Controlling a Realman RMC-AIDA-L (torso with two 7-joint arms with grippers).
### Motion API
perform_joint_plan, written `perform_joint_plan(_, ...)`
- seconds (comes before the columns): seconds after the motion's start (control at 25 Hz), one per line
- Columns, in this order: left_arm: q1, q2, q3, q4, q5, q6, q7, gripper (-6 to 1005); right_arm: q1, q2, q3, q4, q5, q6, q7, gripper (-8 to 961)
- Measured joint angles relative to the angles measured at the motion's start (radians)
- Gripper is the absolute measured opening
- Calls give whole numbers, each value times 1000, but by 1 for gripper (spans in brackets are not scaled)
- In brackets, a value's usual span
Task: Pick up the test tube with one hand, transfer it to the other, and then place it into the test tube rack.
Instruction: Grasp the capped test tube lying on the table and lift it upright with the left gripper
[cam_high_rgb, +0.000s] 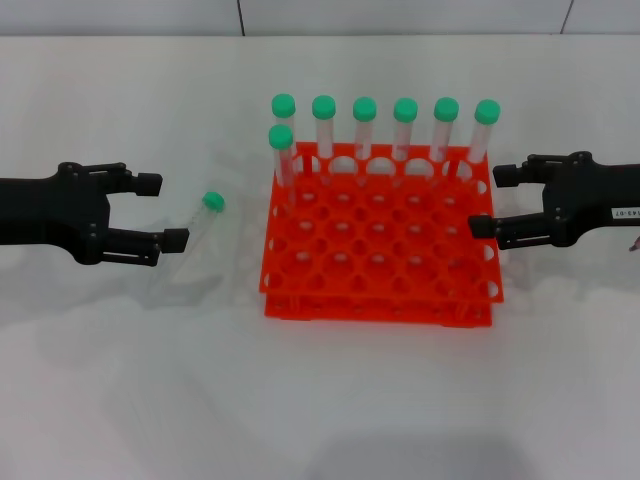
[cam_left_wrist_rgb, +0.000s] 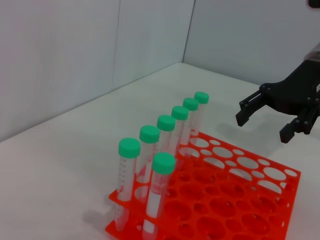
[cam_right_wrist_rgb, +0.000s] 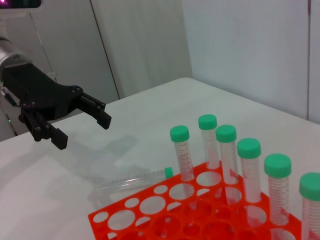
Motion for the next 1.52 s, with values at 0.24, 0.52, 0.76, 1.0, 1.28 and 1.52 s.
perform_joint_plan(0.24, 0, 0, 0, 1, 0, 2, 0, 891, 0, 2, 0, -3, 0, 0, 0, 855)
perform_joint_plan(0.52, -2, -1, 0, 2, 0, 2, 0, 892, 0, 1, 0, -3, 0, 1, 2, 855)
perform_joint_plan(0.76, 5, -4, -5, 6, 0, 0, 1, 891, 0, 10, 23, -1, 0, 4, 1, 855)
perform_joint_plan(1.0, 7, 6, -8, 10, 13, -7, -35, 889, 0, 19, 24, 1, -1, 8, -12, 855)
perform_joint_plan(1.28, -22, 19, -7, 72, 168, -44, -186, 888, 0, 31, 25, -2, -2, 10, -16, 855)
perform_joint_plan(1.52, -70, 32, -7, 74, 292, -39, -278, 887, 0, 38, 25, -3, -2, 10, -18, 855)
